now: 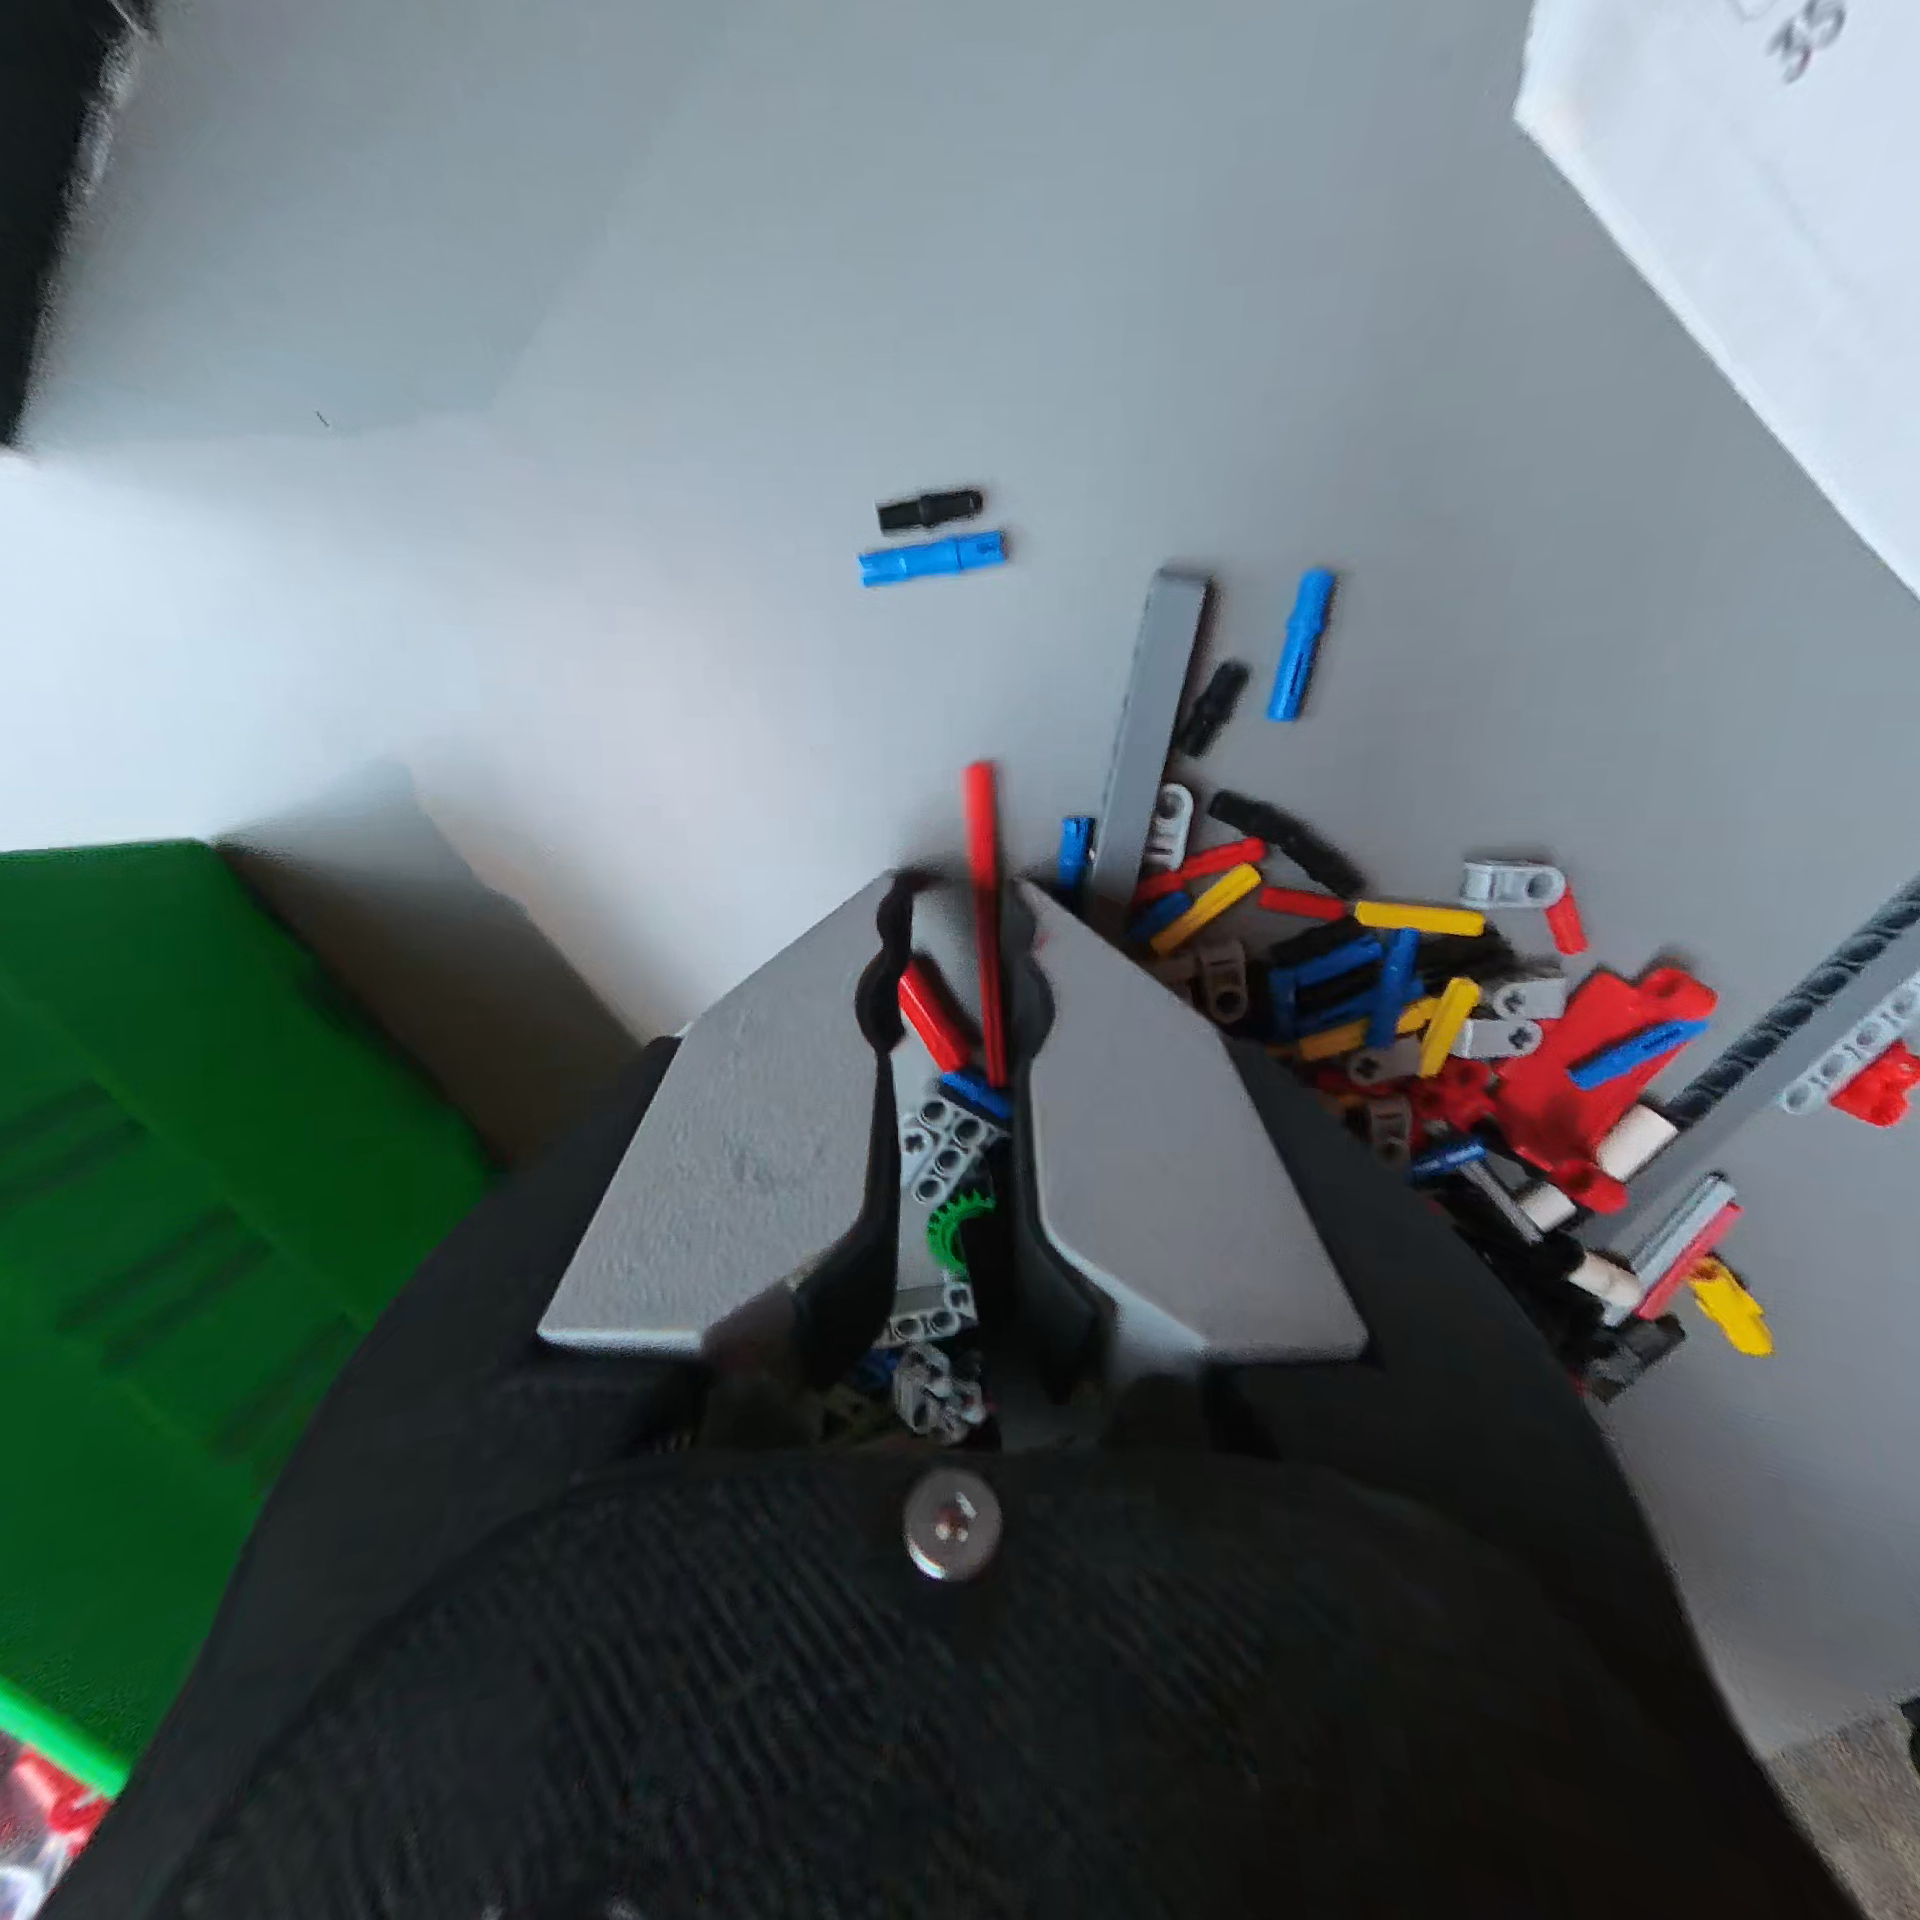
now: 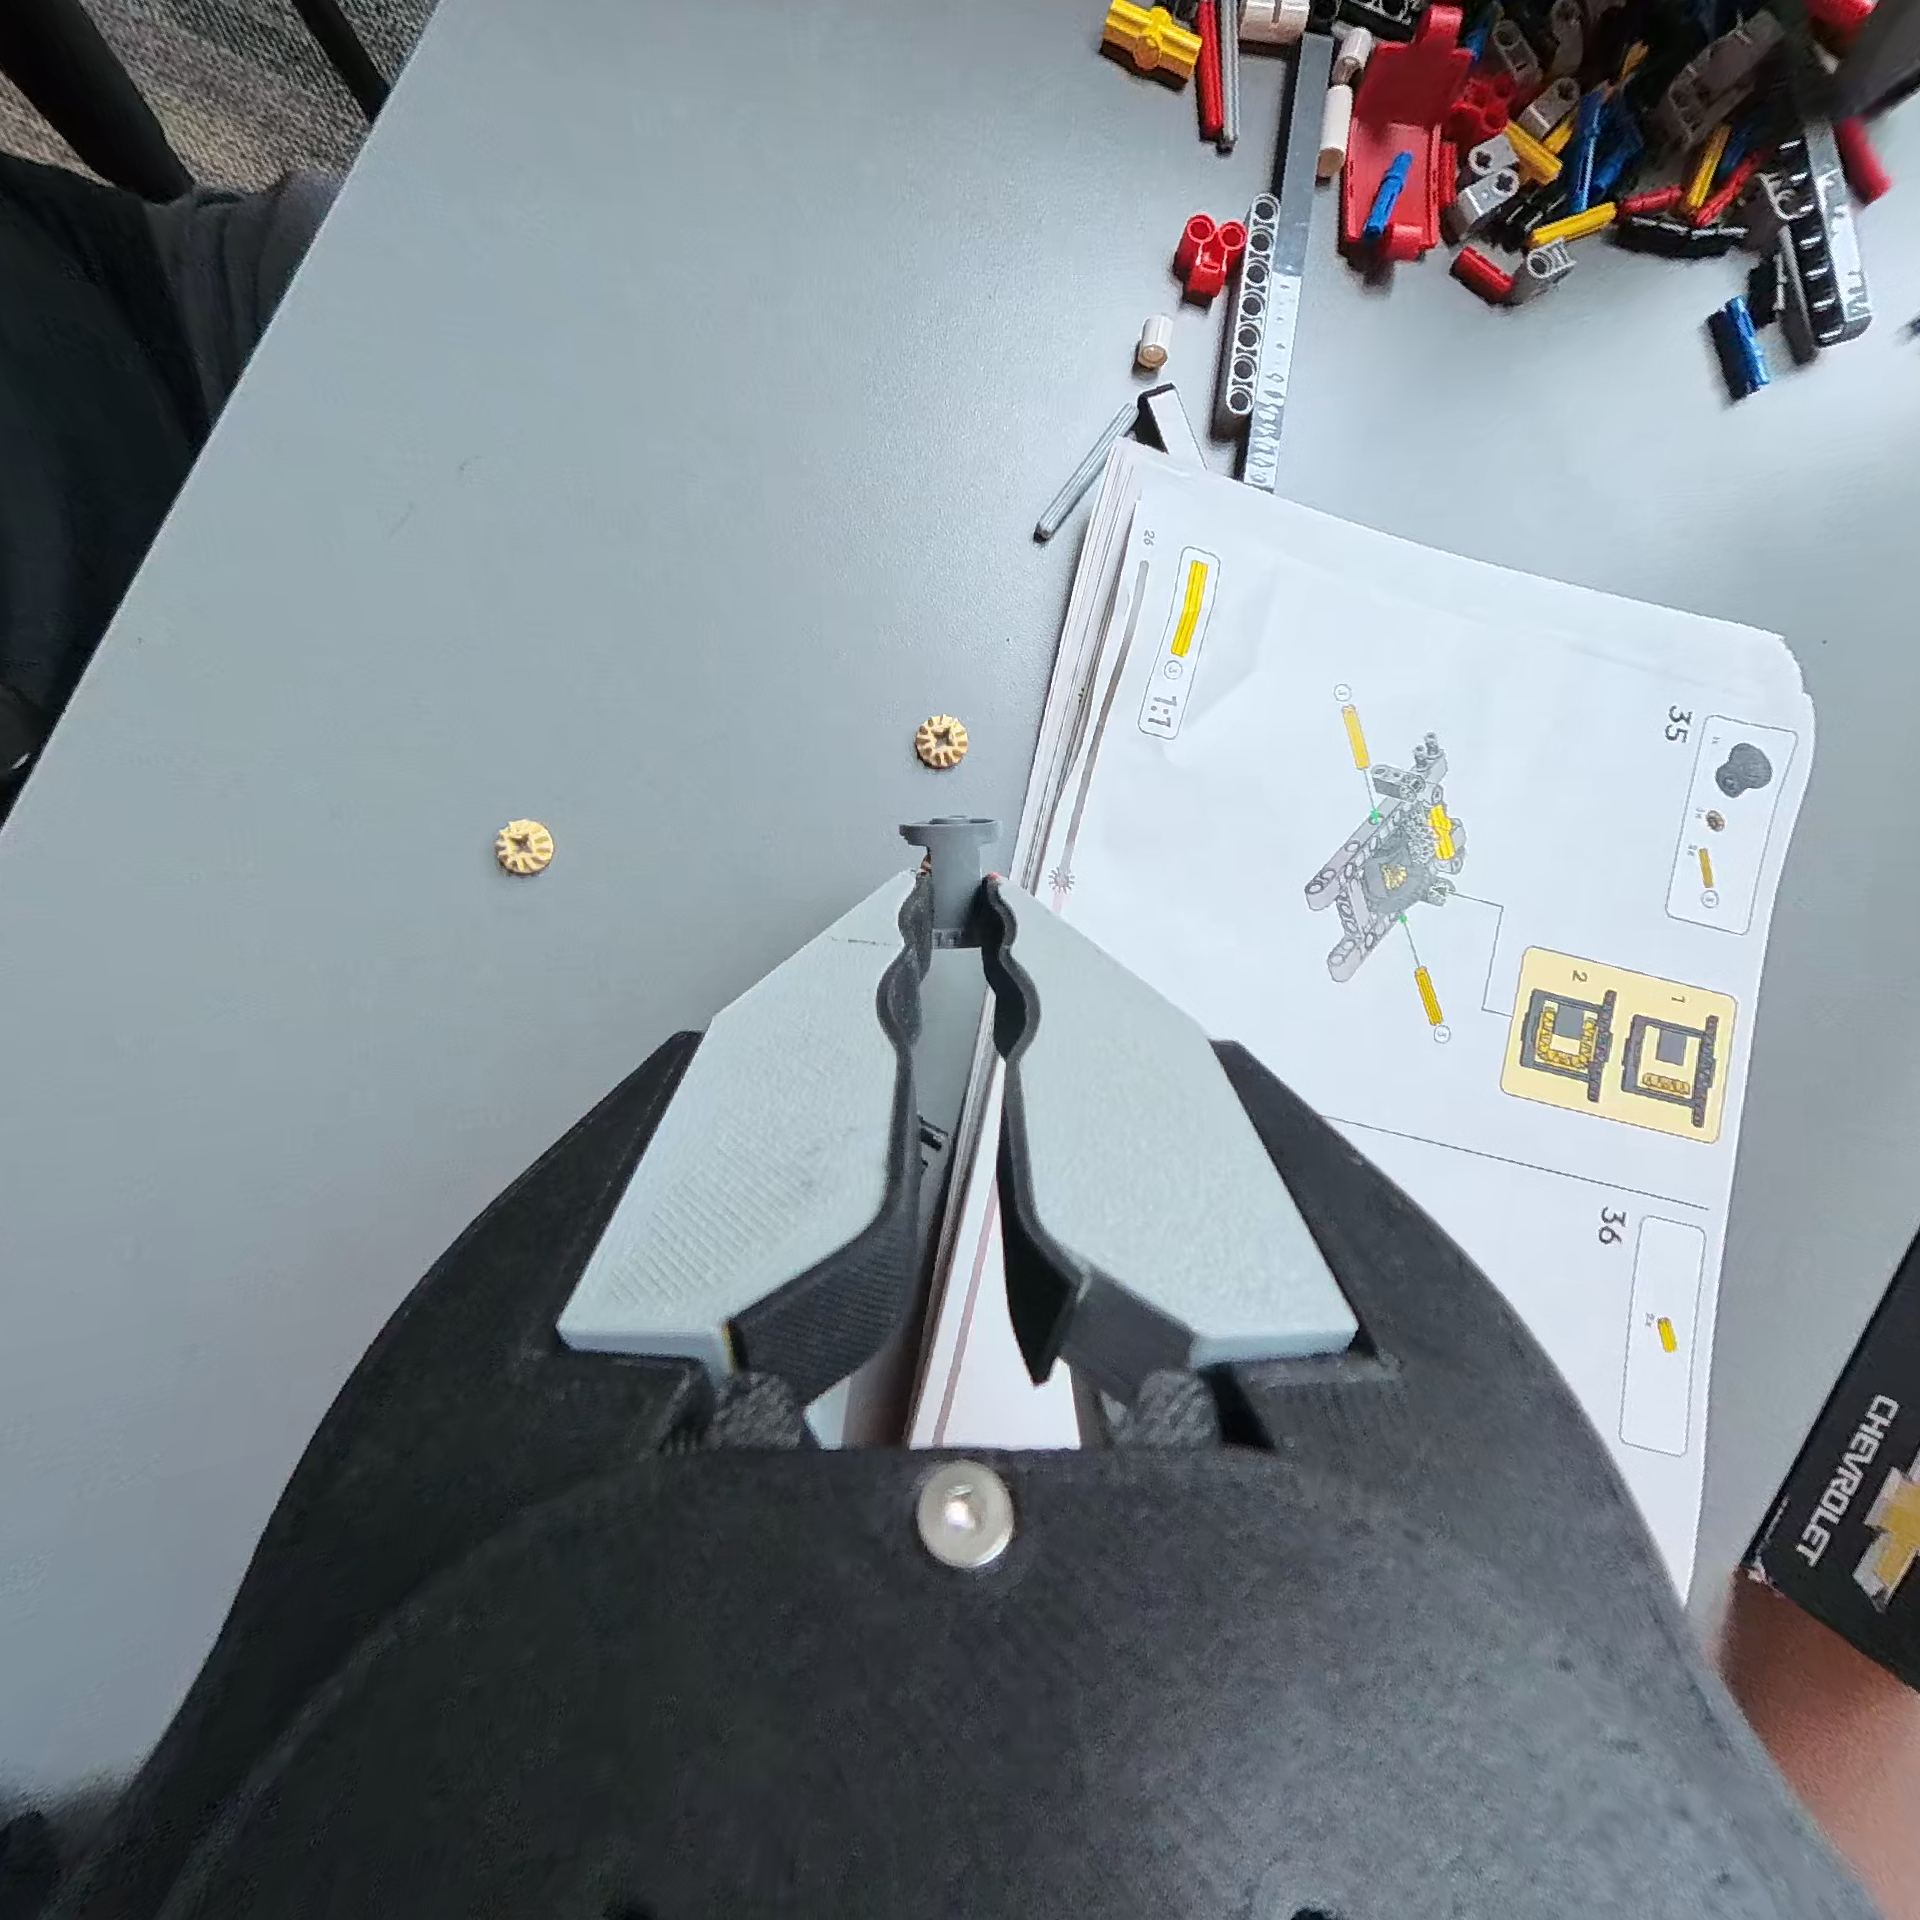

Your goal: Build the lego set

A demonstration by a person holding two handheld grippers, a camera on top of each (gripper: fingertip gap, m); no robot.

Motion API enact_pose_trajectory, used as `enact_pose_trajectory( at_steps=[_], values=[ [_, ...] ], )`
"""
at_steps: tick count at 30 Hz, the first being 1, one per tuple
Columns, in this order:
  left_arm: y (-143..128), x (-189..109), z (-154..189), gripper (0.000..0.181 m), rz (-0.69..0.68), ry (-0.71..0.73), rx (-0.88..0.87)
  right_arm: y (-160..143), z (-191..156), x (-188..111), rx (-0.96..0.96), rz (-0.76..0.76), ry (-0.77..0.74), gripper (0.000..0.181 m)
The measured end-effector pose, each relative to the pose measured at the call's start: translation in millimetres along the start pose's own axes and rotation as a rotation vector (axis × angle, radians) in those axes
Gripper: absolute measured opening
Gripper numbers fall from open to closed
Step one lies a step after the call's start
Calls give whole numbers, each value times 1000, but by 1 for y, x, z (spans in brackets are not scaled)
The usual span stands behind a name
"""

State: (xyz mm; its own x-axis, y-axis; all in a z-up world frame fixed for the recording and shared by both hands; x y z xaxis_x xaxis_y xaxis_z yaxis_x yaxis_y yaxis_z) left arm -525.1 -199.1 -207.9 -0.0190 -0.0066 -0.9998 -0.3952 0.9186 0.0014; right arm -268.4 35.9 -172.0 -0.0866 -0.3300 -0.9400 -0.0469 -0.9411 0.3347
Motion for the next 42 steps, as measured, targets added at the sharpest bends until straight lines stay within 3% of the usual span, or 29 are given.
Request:
enact_pose_trajectory(
  at_steps=[9, 14, 16, 19, 24, 28, 31, 42],
  values=[
    [2, -3, 0, 2, -5, 97, 38, -5, 4, -1, 8, -3, -3, 6],
    [3, -45, 29, 2, 124, 159, 84, -8, 3, -5, 8, 14, -5, 6],
    [5, -66, 68, 1, 201, 110, 144, -8, 1, -6, -4, 11, 1, 6],
    [1, -77, 158, 1, 275, -22, 309, -8, -7, -9, -48, 13, 19, 6],
    [-17, -35, 297, 1, 204, -175, 558, -11, -28, -8, -118, -34, 82, 6],
    [-17, -8, 347, 1, 197, -222, 629, -15, -43, 0, -163, -74, 133, 6],
    [-14, 0, 363, 1, 240, -263, 630, -13, -51, 1, -191, -85, 157, 6],
    [-17, 3, 349, 4, 281, -338, 551, -3, -57, 16, -223, -157, 151, 6]
  ],
)
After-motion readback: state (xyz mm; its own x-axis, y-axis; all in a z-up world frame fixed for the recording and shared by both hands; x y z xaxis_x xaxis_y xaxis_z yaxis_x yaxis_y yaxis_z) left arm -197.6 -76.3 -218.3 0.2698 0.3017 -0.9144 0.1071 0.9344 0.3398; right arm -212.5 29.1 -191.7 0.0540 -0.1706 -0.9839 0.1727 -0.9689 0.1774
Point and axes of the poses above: each gripper's, where its closed fingertips meet, x out along the fingers, y out of its top, z = x × y across the jaws, the point moved 6 cm from there along -x, back along the fingers, and after that the axes turned 15 degrees about -z, right-handed, at the moved point
